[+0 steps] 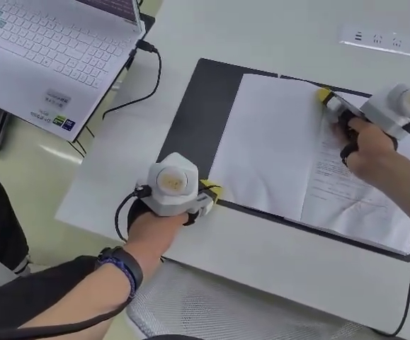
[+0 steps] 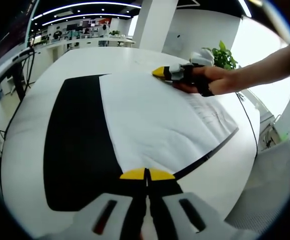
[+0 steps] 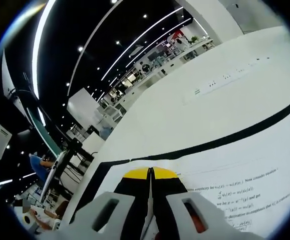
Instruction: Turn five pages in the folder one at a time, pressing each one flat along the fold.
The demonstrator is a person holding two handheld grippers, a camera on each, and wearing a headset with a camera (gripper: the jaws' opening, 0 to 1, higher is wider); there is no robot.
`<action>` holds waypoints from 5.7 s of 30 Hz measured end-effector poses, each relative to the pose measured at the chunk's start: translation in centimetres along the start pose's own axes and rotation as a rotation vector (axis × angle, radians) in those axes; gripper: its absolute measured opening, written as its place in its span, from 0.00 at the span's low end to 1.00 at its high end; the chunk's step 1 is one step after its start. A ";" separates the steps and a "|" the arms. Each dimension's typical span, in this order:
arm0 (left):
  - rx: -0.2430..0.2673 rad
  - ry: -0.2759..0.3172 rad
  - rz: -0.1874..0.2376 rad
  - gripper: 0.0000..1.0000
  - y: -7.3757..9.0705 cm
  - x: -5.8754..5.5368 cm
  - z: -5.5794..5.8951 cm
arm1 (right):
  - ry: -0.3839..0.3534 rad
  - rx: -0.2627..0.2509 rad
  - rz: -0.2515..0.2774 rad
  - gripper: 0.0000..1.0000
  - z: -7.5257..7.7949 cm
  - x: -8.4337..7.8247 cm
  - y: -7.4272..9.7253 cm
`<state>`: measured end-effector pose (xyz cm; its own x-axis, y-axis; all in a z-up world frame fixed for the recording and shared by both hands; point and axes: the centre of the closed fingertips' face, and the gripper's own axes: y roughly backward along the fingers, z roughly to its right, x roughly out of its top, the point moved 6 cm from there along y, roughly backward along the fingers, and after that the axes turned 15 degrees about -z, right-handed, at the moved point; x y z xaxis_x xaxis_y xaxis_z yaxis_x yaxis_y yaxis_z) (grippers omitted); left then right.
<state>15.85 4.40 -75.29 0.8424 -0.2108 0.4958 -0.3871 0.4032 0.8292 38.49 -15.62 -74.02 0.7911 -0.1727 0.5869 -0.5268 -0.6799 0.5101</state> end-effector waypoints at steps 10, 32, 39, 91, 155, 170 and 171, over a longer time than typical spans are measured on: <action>-0.001 -0.003 -0.003 0.00 -0.1 0.0 0.0 | 0.024 0.031 0.007 0.00 -1.3 -1.8 1.4; -0.013 0.012 0.017 0.00 0.0 0.1 0.1 | 0.035 0.089 0.009 0.00 -2.0 -7.2 4.7; -0.014 0.015 0.022 0.00 0.0 0.0 0.1 | 0.032 0.108 0.005 0.00 -2.7 -9.4 6.3; -0.025 -0.017 0.040 0.00 0.1 -0.3 0.1 | 0.048 0.097 -0.145 0.00 -4.9 -18.5 11.7; 0.006 -0.229 0.085 0.54 9.2 3.8 4.4 | 0.284 -0.121 -0.082 0.59 -1.9 -13.1 27.5; -0.017 -0.174 0.120 0.69 9.7 3.4 6.1 | 0.351 -0.138 -0.112 0.72 -2.9 -14.6 28.7; -0.018 -0.175 0.120 0.69 9.7 3.5 6.2 | 0.346 -0.132 -0.111 0.72 -3.0 -14.6 28.6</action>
<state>12.68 2.05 -63.94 0.7124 -0.3110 0.6292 -0.4728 0.4499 0.7577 10.90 -30.45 -66.16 0.7057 0.1635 0.6894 -0.4970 -0.5791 0.6462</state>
